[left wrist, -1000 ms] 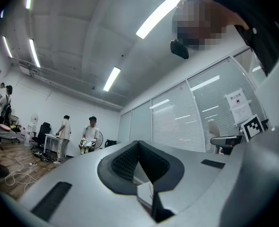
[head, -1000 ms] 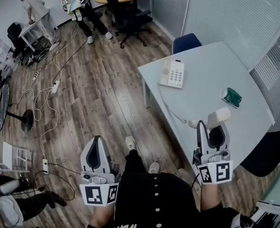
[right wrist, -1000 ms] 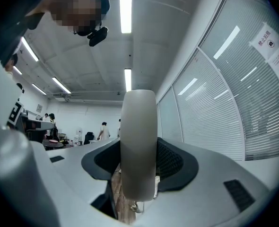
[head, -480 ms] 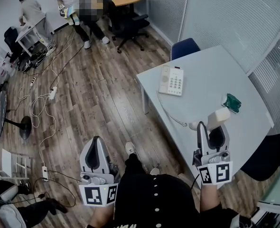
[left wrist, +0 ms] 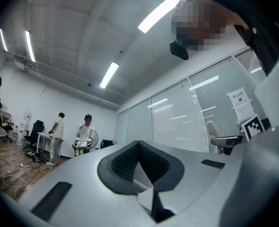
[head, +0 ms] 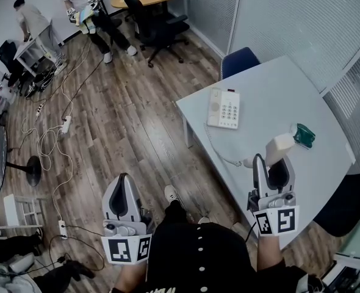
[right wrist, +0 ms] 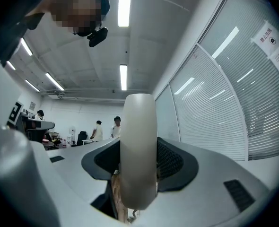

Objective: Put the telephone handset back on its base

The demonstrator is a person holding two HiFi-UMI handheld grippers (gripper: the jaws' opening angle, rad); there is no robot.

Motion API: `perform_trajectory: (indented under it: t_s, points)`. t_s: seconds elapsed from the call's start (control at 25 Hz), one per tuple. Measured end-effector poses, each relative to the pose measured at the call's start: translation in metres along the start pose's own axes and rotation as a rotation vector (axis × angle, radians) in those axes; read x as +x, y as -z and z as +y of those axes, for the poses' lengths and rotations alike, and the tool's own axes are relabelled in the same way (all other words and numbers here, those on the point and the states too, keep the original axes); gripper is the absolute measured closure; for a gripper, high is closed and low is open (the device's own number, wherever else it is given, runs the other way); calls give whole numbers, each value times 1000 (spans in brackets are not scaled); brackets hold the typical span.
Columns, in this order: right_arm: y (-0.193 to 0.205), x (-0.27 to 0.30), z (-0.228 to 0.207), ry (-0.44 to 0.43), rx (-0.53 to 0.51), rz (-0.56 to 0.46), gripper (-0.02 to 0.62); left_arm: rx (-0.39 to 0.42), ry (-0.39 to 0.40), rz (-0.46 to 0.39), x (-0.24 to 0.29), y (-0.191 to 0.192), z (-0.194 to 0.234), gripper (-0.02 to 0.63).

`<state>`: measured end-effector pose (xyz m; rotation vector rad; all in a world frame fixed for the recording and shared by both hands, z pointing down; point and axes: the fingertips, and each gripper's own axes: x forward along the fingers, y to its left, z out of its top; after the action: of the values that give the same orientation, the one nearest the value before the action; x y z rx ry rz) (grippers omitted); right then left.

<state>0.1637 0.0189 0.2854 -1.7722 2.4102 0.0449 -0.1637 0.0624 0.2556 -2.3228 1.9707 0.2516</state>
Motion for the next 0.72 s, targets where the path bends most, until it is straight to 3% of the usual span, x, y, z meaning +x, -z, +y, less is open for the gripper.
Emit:
perform_trajectory:
  t_s: [0.72]
  points:
    - [-5, 78, 2, 75, -36, 2, 356, -45, 70, -6, 89, 9, 44, 592]
